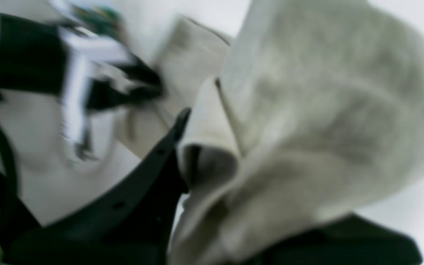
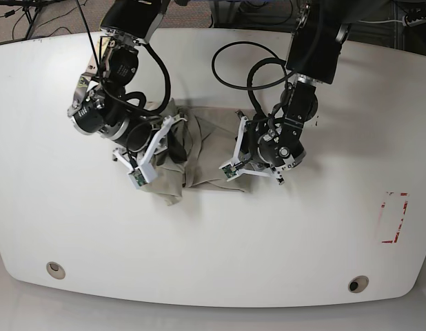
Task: Layout the t-shirt on the table in an organized manner, then fold the t-shirt properly
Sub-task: 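Grasp both shirt ends and fold them together toward the middle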
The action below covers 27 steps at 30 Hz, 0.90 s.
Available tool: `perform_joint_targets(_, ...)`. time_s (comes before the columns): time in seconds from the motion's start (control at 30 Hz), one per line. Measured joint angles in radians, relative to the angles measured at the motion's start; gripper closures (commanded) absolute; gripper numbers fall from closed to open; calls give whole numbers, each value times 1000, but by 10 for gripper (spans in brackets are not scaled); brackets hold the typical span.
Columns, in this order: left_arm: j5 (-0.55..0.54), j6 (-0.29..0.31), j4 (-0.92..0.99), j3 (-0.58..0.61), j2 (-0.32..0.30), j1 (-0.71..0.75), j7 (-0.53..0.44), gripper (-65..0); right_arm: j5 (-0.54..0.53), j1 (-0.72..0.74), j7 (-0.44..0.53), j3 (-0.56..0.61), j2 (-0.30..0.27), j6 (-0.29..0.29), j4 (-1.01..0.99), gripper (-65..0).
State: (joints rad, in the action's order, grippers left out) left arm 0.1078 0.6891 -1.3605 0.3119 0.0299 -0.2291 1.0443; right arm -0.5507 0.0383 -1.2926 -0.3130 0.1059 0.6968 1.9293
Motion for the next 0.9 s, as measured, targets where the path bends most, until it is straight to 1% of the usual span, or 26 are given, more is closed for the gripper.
perform_joint_targets(0.13, -5, 0, 1, 0, 4, 2, -6, -101, -4, 0, 50, 74, 0, 0, 0, -46)
perform_joint_targets(0.23, -4, 0, 2, -7, 13, 2, -2, -101, -4, 1, 54, 104, 3, 0, 0, -46)
perform_joint_targets(0.33, 0, 0, 2, -6, 19, 4, -2, -101, -4, 6, 57, 110, 23, 0, -14, -48)
perform_joint_targets(0.5, -4, 0, 2, -6, 22, 8, -7, -101, 0, 26, 63, 129, 27, -1, -76, -48)
perform_joint_targets(0.67, -14, -8, 1, -10, 22, 8, -6, -101, 4, 27, 124, 138, 24, -5, -121, -54)
perform_joint_targets(0.73, -15, -9, 2, -10, 22, 8, -6, -101, 4, 27, 139, 142, 21, -5, -135, -95)
perform_joint_targets(0.83, -15, -10, 2, -10, 22, 8, -6, -101, 3, 29, 150, 144, 19, -4, -163, -195)
perform_joint_targets(0.9, -15, -10, 1, -10, 22, 8, -6, -101, 4, 29, 158, 145, 19, -4, -179, -306)
